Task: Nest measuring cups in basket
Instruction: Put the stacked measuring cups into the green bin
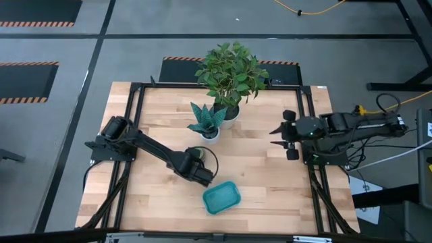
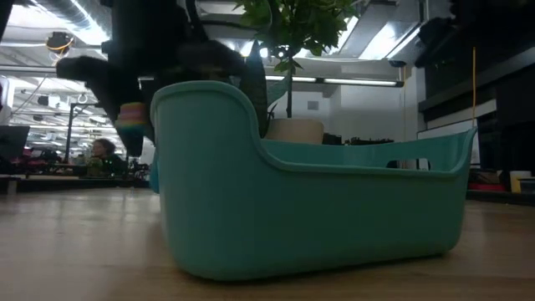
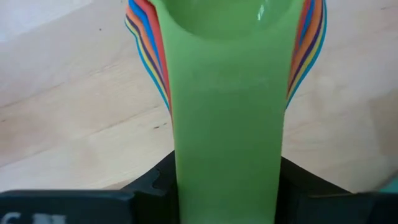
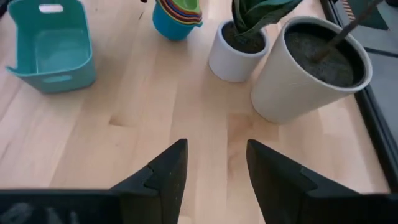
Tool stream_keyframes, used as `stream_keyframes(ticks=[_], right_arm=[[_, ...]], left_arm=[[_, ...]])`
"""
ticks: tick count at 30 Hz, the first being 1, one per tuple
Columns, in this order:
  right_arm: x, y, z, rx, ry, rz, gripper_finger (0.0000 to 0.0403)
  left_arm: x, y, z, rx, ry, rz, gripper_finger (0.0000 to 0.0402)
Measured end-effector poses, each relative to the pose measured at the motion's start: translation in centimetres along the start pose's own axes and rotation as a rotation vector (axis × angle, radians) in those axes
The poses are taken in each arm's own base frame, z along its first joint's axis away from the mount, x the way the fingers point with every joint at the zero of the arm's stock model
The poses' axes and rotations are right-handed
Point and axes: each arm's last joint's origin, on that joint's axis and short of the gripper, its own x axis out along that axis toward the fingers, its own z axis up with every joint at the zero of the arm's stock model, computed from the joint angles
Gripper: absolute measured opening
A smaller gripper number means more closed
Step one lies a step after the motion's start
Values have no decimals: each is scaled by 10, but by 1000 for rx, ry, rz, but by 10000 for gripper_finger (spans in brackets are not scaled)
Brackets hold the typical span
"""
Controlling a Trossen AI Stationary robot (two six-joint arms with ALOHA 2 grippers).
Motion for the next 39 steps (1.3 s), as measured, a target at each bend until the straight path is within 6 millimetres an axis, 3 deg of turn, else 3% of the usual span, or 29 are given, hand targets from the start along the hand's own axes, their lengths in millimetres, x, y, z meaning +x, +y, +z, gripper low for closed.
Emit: stream_keyframes(ticks=[7, 16, 39], right_arm=[[3, 2, -13, 90, 5, 1, 169], [5, 2, -16, 112, 13, 2, 169], [5, 2, -12, 114, -22, 2, 169]], left_arm=[[-9, 3, 1, 37, 27, -21, 136], [-9, 3, 0, 56, 61, -26, 135], [-18, -9, -28, 126, -131, -193, 134]])
